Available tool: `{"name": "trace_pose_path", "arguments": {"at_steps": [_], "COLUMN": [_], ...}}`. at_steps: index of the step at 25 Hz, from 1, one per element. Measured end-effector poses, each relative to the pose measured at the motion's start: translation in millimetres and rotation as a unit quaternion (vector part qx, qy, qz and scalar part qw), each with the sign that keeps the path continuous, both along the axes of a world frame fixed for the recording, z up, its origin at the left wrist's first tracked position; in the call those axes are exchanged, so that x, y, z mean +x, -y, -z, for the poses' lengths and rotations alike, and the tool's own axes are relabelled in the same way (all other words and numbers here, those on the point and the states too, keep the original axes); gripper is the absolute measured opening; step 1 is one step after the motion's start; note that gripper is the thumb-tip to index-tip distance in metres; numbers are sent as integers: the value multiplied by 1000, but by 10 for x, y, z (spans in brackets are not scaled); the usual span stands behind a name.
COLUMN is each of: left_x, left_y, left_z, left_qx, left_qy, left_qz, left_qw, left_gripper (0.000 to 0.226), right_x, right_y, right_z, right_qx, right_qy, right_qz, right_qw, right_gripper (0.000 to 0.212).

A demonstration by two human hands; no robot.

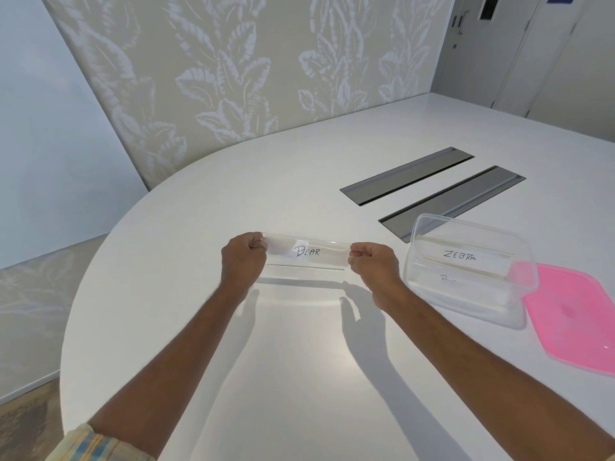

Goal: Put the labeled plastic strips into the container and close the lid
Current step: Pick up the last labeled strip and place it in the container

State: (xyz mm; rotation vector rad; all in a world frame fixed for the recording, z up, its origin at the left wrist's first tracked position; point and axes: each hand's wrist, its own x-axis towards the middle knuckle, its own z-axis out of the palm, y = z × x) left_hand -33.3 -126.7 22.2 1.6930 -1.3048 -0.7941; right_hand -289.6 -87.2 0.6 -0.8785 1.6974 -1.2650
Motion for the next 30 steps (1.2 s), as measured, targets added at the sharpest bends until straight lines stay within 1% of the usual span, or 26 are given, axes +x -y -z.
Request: {"name": "trace_pose_path", "arguments": {"at_steps": [4, 8, 10, 13, 14, 18, 24, 25, 27, 28, 30], "left_x": [-251, -535, -719, -1032, -1144, -1613, -2255, -2347, -2520, -2609, -2744], "left_y": [-92, -191, -247, -316, -324, -381, -446, -456, -480, -501, -505], "left_z": [-217, -427, -517, -634, -650, -747, -762, -756, -747, -743, -692], "left_qx": [-35, -50, -58, -72, -72, -69, -50, -46, -42, -42, -41], "left_qy": [-3, -1, -15, -26, -28, -31, -49, -52, -55, -51, -34], "left_qz": [25, 46, 61, 84, 90, 113, 165, 174, 193, 201, 217], "left_qw": [999, 998, 996, 994, 993, 991, 984, 982, 979, 977, 975], "left_gripper": [28, 31, 33, 25, 23, 33, 34, 32, 20, 17, 27], "right_x": [-281, -669, -876, -1183, -1287, -1715, -2285, -2365, -2519, -2597, -2718], "right_y": [-90, -181, -248, -354, -394, -558, -803, -843, -915, -946, -992], "right_z": [-219, -438, -537, -676, -717, -825, -890, -887, -874, -865, -839], "right_qx": [-27, -38, -45, -55, -53, -46, -36, -35, -33, -32, -25], "right_qy": [2, 7, 6, 1, -2, -13, -19, -19, -21, -21, -20], "right_qz": [13, 30, 37, 55, 61, 86, 123, 128, 139, 144, 150], "right_qw": [1000, 999, 998, 997, 997, 995, 992, 991, 990, 989, 988], "right_gripper": [28, 30, 27, 26, 26, 27, 26, 27, 29, 29, 27]}}
